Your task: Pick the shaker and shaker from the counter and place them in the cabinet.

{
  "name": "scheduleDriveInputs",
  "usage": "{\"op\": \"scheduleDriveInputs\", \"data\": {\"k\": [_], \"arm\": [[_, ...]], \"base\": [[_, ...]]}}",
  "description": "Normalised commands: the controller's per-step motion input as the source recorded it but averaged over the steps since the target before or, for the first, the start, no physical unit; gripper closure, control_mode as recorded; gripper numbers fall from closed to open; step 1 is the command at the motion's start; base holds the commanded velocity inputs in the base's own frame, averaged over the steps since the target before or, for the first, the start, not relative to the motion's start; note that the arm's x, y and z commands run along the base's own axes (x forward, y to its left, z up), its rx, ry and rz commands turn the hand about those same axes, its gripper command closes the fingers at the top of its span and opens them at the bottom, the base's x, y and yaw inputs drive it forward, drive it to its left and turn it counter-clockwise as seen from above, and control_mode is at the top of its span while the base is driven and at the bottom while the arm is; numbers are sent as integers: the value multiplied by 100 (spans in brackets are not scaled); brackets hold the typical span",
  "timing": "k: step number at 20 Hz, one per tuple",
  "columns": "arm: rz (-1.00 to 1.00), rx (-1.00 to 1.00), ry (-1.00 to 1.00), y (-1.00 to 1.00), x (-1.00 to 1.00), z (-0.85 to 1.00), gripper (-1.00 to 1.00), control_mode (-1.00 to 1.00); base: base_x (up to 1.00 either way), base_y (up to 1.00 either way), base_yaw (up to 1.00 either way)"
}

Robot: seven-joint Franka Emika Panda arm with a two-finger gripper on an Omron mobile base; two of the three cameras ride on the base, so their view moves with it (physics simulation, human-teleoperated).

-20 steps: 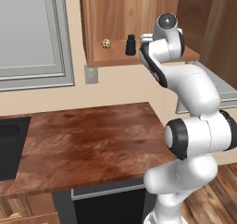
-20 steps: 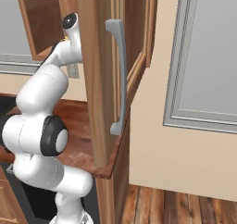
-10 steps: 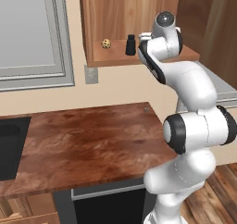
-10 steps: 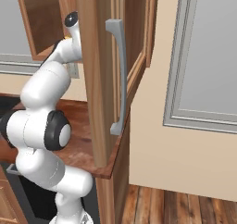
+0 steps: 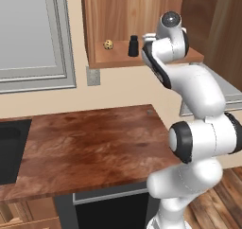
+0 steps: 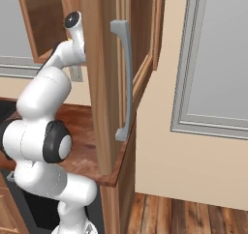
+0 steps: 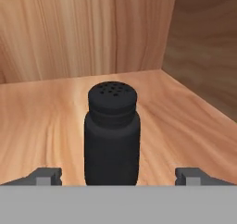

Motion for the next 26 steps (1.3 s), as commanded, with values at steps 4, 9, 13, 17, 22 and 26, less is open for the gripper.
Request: {"op": "scheduleDriveInputs", "data": {"k": [4, 9, 13, 17, 22, 26], "arm": [[0, 0, -9, 5, -65, 1, -100, -100], [0, 1, -8, 10, -82, 0, -100, -100], [0, 5, -8, 18, -96, 0, -100, -100], [0, 10, -2, 18, -90, 0, -100, -100], [0, 18, 0, 13, -71, -8, -100, -100], [0, 21, 3, 12, -51, -30, -100, -100]], "base": [[0, 0, 0], [0, 0, 0], [0, 0, 0], [0, 0, 0], [0, 0, 0], [0, 0, 0]]}}
